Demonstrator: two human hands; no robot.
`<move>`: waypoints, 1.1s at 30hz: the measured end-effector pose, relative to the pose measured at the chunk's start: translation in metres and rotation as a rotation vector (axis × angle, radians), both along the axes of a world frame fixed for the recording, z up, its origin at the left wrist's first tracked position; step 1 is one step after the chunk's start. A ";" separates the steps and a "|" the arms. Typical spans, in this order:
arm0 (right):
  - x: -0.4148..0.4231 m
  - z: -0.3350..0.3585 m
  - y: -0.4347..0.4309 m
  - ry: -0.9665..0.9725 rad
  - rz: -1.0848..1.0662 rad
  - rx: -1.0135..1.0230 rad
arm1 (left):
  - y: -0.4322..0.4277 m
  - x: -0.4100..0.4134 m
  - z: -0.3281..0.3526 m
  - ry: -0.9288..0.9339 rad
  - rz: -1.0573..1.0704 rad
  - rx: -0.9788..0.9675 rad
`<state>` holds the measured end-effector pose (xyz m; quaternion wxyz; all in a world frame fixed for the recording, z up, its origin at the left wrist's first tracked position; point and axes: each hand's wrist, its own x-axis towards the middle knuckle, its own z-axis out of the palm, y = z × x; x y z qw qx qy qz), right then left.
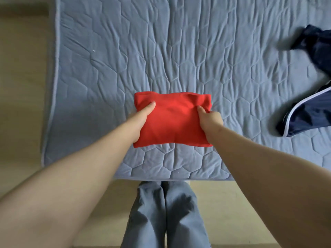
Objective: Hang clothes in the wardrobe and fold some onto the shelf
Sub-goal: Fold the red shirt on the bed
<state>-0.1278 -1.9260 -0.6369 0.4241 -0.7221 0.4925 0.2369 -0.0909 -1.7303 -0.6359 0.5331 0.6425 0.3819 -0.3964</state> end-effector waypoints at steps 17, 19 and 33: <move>0.108 0.361 0.065 -0.585 0.225 0.074 | 0.064 0.052 0.385 -0.568 0.224 0.042; 0.116 0.399 0.084 -0.650 0.290 0.097 | 0.081 0.048 0.425 -0.624 0.271 0.060; 0.087 0.582 0.315 -0.982 0.735 0.331 | 0.292 -0.054 0.601 -0.907 0.629 0.274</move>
